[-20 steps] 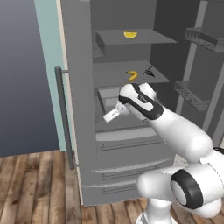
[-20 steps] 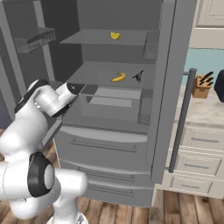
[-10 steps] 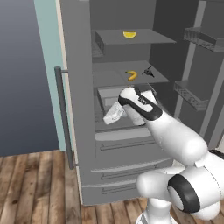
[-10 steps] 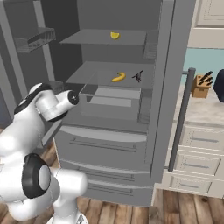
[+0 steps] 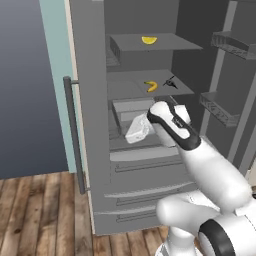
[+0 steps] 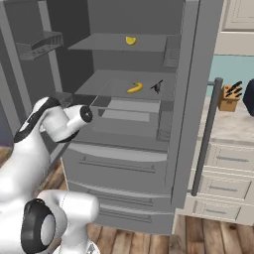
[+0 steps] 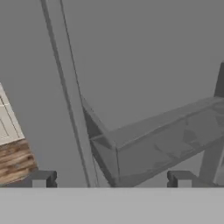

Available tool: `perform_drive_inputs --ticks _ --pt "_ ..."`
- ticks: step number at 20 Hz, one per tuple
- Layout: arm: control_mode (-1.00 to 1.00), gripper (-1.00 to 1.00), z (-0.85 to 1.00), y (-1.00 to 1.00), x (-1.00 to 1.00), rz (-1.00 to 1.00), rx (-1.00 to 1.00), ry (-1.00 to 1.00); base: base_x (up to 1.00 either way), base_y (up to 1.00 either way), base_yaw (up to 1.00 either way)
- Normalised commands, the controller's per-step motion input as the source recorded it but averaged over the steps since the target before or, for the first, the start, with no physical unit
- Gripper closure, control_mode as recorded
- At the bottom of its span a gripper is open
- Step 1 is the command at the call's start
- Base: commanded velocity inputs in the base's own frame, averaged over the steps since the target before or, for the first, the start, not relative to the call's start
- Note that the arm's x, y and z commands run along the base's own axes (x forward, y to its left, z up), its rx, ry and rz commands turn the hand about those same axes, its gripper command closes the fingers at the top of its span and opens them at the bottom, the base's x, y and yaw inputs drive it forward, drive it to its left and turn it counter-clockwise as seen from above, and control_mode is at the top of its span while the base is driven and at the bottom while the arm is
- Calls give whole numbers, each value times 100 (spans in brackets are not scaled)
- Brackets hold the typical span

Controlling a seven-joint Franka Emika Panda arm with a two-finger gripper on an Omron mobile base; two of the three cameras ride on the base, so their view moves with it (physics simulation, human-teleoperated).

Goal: Open the fridge, remove the banana, lemon wedge, and fish, and place them on any counter.

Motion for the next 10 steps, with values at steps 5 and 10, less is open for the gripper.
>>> perform_drive_inputs --ticks 5,10 --pt "-100 -100 45 -6 -91 -31 0 0 0 0 0" --pt "-100 -100 38 -19 -59 -29 0 19 0 0 0"
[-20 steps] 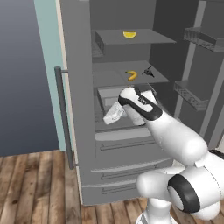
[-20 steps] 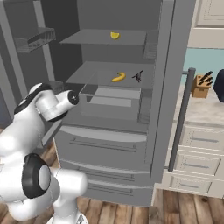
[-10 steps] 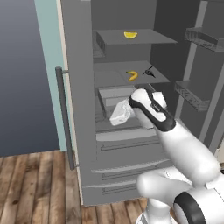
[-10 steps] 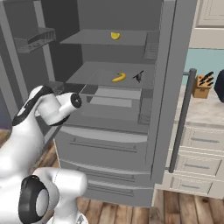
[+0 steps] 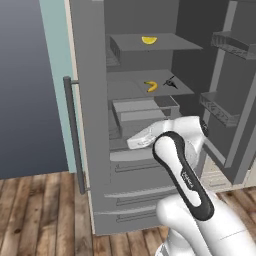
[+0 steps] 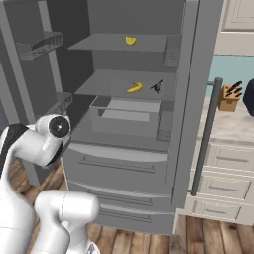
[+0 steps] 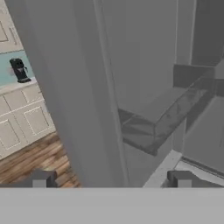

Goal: Open the fridge, remove the banana, lemon wedge, and fish, and place them on any counter.

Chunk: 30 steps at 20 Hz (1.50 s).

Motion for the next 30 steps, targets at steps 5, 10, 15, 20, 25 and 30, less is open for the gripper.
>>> perform_drive_inputs --ticks 5,10,15,20,25,30 --pt "-100 -100 25 -41 -17 -29 -2 41 0 0 0" --pt "-100 -100 21 -44 0 -27 -11 38 0 0 0" --pt "-100 -100 30 -44 0 -18 -15 25 0 0 0" --pt "-100 -100 18 -35 -2 -14 -7 16 0 0 0" --pt "-100 -100 0 -26 -3 -1 -2 -5 0 0 0" --pt "-100 -100 19 -30 -32 0 -7 -10 0 0 0"
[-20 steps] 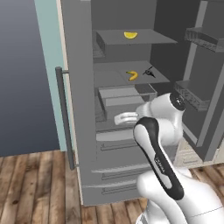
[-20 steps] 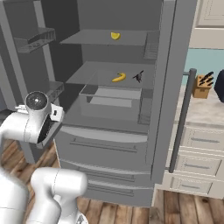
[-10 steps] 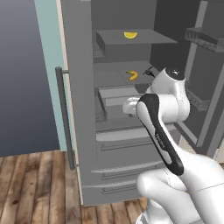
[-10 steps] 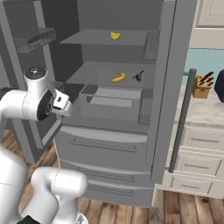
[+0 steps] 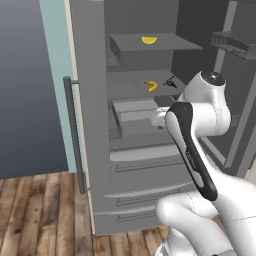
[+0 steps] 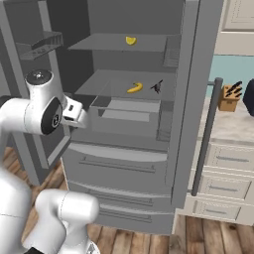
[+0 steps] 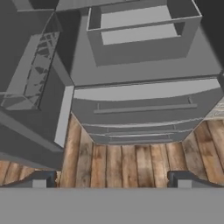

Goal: Open the fridge, remove the banana, lemon wedge, and fish, and place them on any counter.

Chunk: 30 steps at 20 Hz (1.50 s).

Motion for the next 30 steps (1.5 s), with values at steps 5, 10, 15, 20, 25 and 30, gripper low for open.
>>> perform_drive_inputs --ticks 5,10,15,20,25,30 --pt "-100 -100 29 -20 -24 -1 -10 -2 0 0 0" --pt "-100 -100 38 -20 -10 -1 -4 -5 0 0 0" --pt "-100 -100 29 -21 -16 0 -1 -8 0 0 0" --pt "-100 -100 1 -26 -26 0 0 -16 0 0 0" --pt "-100 -100 0 -18 -28 0 0 -16 0 0 0" --pt "-100 -100 0 -11 -13 0 0 -5 0 0 0"
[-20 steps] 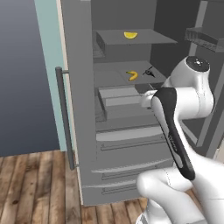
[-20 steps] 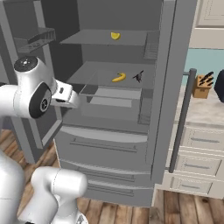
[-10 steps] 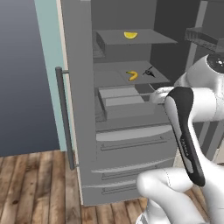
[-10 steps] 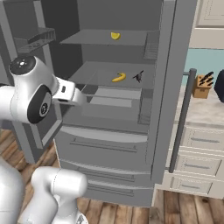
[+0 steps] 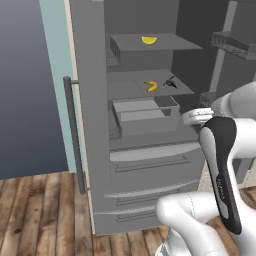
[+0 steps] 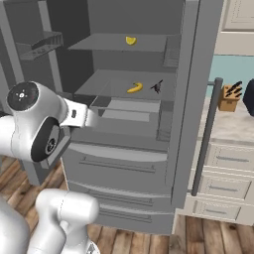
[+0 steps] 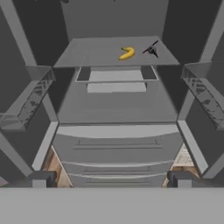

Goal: Open the fridge, remove the banana, lemon wedge, and fish, and place them on any counter.

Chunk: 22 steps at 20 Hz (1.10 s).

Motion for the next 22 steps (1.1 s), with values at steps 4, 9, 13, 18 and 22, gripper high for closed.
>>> perform_drive_inputs --ticks 4,9,13,18,22 --pt "-100 -100 2 -6 0 0 0 8 0 0 0" --pt "-100 -100 4 0 0 0 0 13 0 0 0" --pt "-100 -100 2 0 0 0 0 13 0 0 0" --pt "-100 -100 0 0 0 0 0 13 0 0 0" --pt "100 -100 0 0 6 0 0 8 4 0 0"
